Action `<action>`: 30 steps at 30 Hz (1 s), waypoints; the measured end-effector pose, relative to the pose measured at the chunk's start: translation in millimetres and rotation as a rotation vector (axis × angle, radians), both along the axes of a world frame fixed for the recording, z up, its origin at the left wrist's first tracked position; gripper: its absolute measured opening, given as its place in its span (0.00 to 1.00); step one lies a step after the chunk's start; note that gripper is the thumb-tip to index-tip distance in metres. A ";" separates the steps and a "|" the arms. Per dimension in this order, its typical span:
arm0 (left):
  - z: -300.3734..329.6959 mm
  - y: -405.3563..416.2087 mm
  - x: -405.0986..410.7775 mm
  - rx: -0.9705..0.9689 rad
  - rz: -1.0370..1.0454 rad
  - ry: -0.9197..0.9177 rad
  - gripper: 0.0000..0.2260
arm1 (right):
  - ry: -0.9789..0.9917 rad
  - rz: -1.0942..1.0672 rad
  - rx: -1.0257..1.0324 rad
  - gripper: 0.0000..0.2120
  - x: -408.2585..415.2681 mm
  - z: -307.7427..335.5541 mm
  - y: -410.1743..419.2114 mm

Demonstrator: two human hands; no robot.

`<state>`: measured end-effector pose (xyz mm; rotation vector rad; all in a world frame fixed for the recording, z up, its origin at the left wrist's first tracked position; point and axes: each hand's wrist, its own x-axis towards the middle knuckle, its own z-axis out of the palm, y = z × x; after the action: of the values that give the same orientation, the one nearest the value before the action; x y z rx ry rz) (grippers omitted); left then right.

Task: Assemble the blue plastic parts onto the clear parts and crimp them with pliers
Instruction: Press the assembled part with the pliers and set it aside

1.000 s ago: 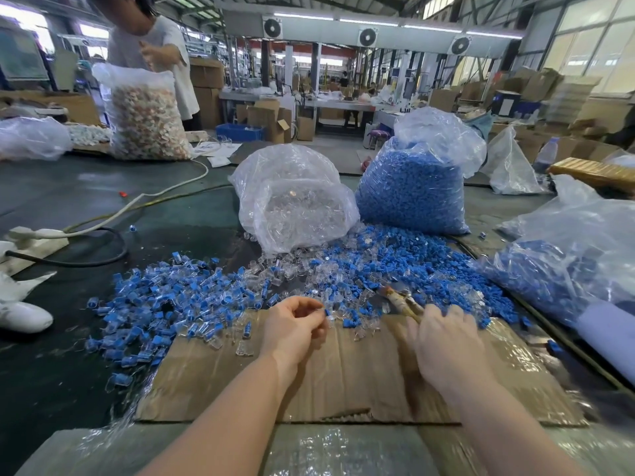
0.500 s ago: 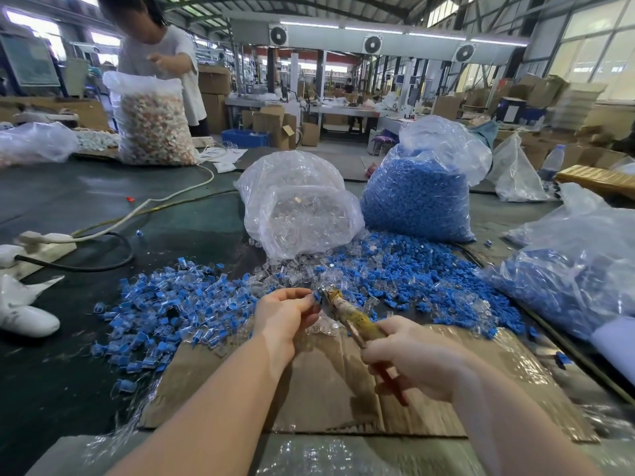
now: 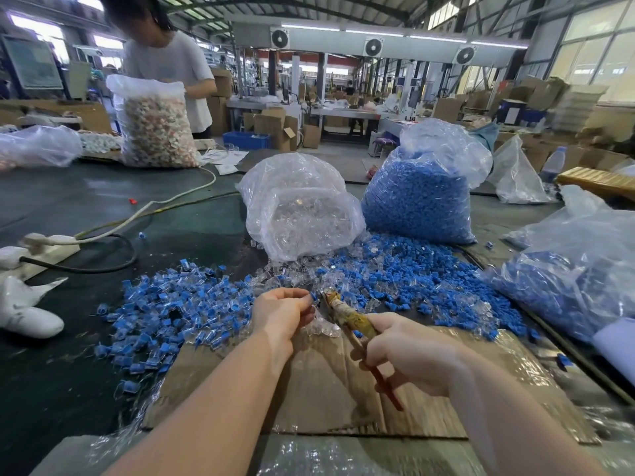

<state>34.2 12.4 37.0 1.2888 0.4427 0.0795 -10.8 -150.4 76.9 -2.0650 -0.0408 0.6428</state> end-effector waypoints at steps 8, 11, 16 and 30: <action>-0.2 -0.6 0.1 0.055 -0.020 -0.021 0.06 | -0.018 -0.013 -0.018 0.14 -1.9 1.8 -2.9; 0.0 -0.5 1.5 0.051 -0.029 -0.016 0.06 | -0.026 -0.005 -0.027 0.16 -2.6 3.0 -2.6; -1.7 -1.4 3.3 -0.014 -0.025 0.000 0.06 | -0.067 0.002 -0.057 0.12 -4.6 2.0 0.2; -1.6 -7.3 0.2 0.010 0.013 -0.040 0.05 | -0.015 -0.111 0.183 0.17 -10.1 -4.4 -4.8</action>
<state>34.3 5.1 35.4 1.2923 0.4168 0.1182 -20.9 -155.2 72.5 -1.8815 0.0064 0.5347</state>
